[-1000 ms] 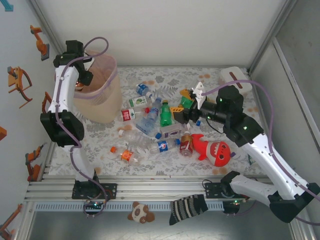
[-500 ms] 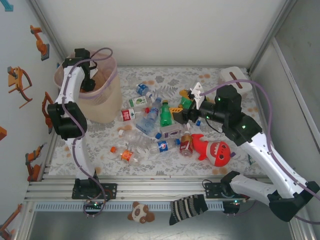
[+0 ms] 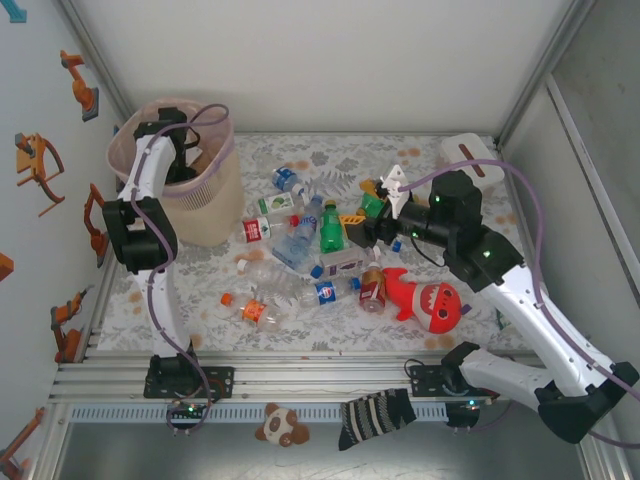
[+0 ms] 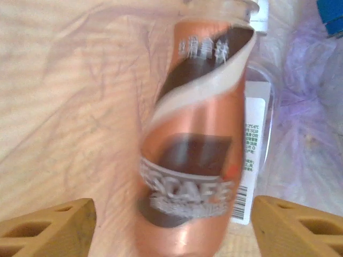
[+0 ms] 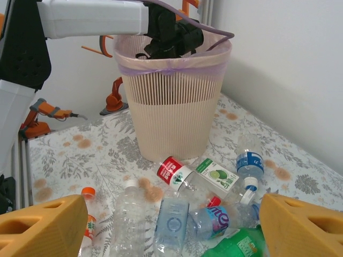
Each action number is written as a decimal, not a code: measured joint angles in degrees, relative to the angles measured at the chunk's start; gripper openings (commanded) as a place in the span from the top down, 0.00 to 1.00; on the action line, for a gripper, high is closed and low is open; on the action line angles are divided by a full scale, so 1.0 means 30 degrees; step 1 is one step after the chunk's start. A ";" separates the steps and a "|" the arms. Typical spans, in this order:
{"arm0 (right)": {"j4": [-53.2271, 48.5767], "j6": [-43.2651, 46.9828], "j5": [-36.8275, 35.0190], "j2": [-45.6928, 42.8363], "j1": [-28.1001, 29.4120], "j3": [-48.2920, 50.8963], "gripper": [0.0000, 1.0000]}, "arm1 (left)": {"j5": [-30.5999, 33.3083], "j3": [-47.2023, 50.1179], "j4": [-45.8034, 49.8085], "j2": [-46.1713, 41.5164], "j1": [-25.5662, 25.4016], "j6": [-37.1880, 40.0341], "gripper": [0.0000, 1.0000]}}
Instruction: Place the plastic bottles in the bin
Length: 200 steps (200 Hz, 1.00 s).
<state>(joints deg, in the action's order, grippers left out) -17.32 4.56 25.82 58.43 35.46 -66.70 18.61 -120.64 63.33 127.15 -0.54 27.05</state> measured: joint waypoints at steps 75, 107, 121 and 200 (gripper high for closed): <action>0.0000 -0.0138 -0.0678 -0.0299 0.0000 0.0153 0.18 | -0.1392 0.0000 0.0175 -0.1479 0.0066 -0.0364 0.14; 0.0007 -0.0437 -0.1188 -0.0561 0.0000 0.0335 0.18 | -0.2477 0.0000 0.0182 -0.3235 0.0066 -0.0692 0.14; 0.0000 -0.0583 -0.1559 -0.0576 0.0000 0.0342 0.18 | -0.2943 0.0000 0.0175 -0.4007 0.0066 -0.0816 0.14; -0.0525 -0.1581 -0.3861 -0.0539 0.0000 0.0372 0.19 | -0.6069 0.0022 -0.0051 -0.7315 0.0087 -0.1989 0.14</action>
<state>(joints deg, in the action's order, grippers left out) -18.90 -0.19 14.24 56.82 35.46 -65.58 0.40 -120.57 63.18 105.21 -0.27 21.08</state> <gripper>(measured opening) 0.809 0.863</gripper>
